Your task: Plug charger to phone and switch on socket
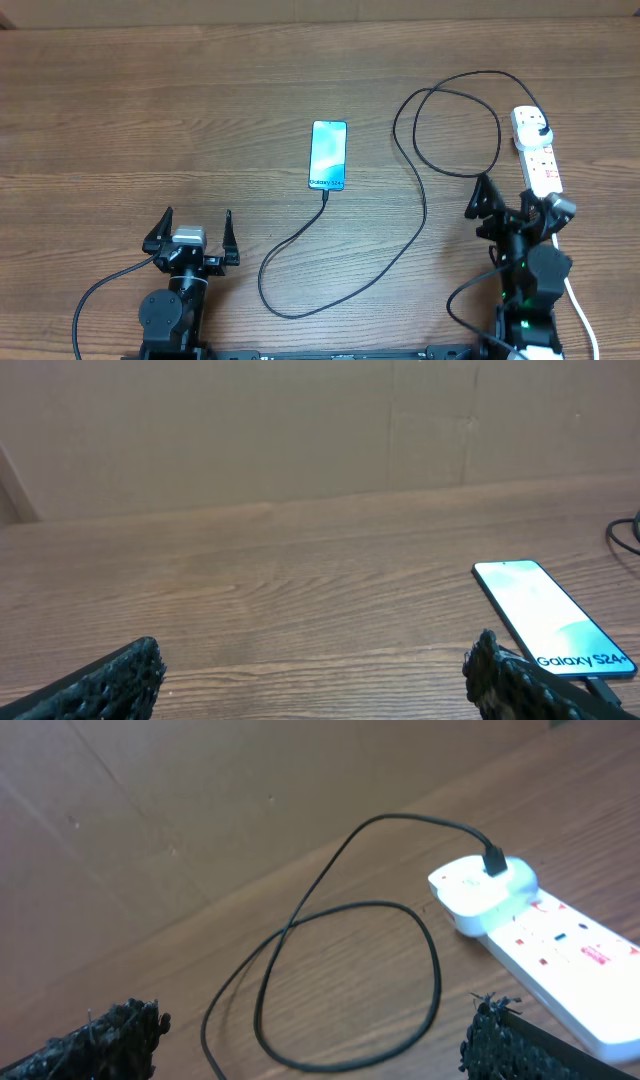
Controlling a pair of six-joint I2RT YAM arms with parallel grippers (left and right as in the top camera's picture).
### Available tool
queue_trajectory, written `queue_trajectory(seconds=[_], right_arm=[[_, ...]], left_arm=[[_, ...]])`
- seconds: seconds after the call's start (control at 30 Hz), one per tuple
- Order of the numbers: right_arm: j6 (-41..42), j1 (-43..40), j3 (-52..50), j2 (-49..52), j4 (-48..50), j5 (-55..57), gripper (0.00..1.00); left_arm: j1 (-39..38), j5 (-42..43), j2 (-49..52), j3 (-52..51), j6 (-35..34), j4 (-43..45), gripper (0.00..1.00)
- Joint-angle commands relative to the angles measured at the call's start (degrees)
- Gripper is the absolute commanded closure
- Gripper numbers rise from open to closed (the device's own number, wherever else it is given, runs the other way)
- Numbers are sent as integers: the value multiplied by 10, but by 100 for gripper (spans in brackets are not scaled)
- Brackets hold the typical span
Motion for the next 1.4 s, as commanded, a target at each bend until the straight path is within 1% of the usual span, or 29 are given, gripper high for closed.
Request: queue_trajectory(seconds=[0.0,0.23,0.43,0.6,0.87,1.13,1.37], right_arm=[[-1,4,-20,-47,-25,8,0],[-4,7,-21,-121,-160,19,0],[-12,7,-21,-154,-242,26,0],[-67,8,-21,-167,-241,17,0],[-138,39,-21,-182,-242,14,0],[-138,43,-21,-194,-242,16,0],[-146,43,-21,-268,-242,16,0]], left_arm=[[4,6,-7,-2,-4,0,0],[4,6,-7,-2,-4,0,0],[4,6,-7,-2,-4,0,0],[4,6,-7,-2,-4,0,0],[4,6,-7,-2,-4,0,0],[4,6,-7,-2,-4,0,0],[4,6,-7,-2,-4,0,1]])
